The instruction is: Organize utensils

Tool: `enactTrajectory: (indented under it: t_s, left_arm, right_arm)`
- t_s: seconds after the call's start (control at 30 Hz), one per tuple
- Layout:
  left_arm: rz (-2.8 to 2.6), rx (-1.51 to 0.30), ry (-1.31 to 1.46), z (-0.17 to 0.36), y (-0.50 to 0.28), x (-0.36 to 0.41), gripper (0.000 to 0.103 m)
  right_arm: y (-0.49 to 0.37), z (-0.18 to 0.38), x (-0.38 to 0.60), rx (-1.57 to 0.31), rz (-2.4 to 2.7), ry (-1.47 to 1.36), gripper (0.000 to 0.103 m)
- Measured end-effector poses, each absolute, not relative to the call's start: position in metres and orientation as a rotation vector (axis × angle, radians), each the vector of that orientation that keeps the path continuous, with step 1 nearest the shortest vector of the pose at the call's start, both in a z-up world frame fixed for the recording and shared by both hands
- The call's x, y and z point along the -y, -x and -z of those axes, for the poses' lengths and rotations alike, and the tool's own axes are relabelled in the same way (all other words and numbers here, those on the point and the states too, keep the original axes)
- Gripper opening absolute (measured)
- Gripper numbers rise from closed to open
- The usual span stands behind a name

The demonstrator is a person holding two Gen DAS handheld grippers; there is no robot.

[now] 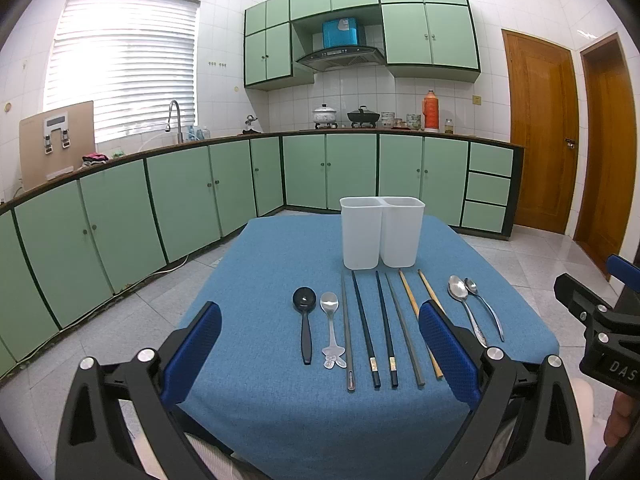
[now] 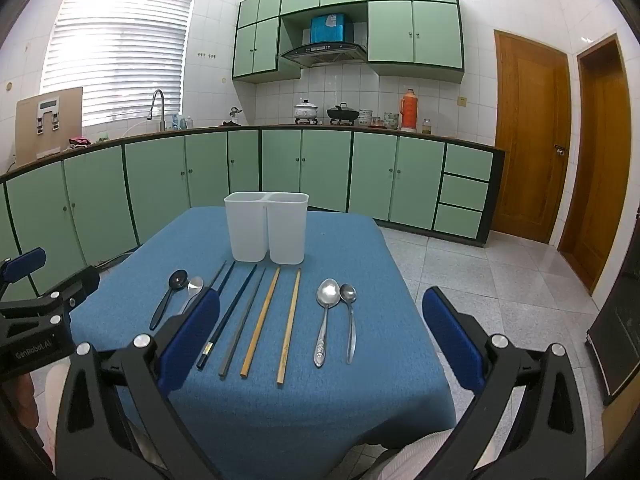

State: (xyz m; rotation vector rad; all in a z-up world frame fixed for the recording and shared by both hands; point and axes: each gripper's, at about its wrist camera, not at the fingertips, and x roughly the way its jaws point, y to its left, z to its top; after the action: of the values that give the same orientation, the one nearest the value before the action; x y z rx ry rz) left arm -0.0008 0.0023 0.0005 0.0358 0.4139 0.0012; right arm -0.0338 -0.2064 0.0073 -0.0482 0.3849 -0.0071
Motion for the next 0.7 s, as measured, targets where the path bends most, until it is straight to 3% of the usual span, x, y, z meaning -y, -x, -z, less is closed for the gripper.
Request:
enactTrajectory:
  t_s: [0.7]
  left_arm:
    - [-0.003, -0.412, -0.037, -0.0005, 0.0007, -0.0008, 0.097]
  right_arm:
    - [0.0326, -0.0067, 0.2047, -0.385, 0.007, 0.048, 0.098]
